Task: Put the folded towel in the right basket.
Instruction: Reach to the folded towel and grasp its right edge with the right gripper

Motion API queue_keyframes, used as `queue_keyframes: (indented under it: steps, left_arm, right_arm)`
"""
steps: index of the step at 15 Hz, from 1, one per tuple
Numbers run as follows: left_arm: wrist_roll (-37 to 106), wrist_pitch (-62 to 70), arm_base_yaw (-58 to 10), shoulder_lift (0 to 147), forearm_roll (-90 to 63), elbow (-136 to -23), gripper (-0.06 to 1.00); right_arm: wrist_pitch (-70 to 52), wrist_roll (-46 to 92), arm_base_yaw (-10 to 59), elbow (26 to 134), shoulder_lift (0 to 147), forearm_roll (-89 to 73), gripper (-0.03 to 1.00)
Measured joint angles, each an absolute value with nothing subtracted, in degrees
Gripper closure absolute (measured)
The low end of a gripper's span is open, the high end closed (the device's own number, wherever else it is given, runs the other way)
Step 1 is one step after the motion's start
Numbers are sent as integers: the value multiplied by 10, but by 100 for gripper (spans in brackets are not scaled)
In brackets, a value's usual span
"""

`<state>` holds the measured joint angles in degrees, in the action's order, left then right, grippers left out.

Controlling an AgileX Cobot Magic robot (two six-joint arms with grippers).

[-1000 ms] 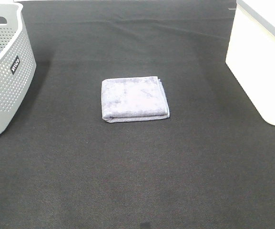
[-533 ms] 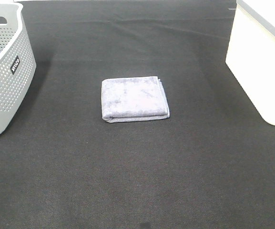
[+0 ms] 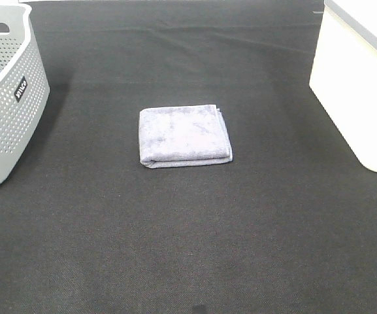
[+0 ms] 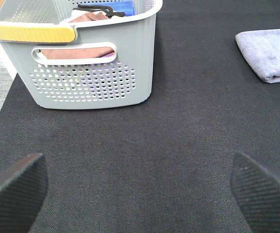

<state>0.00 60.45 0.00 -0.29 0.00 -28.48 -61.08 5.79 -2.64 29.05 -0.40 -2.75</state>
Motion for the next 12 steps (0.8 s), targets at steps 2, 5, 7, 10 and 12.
queue_keyframes:
  steps: [2, 5, 7, 10, 12]
  left_arm:
    - [0, 604, 0, -3, 0, -285, -3]
    - [0, 604, 0, -3, 0, -285, -3]
    - [0, 604, 0, -3, 0, -285, -3]
    - [0, 604, 0, -3, 0, -285, -3]
    - [0, 604, 0, -3, 0, -285, -3]
  right_arm:
    - [-611, 58, -26, 290, -4, -28, 22]
    - [-611, 58, -26, 290, -4, -28, 22]
    - [-611, 58, -26, 290, -4, -28, 22]
    - [-592, 58, -26, 300, 21, -29, 22]
    - [-547, 58, -26, 326, 92, -48, 22]
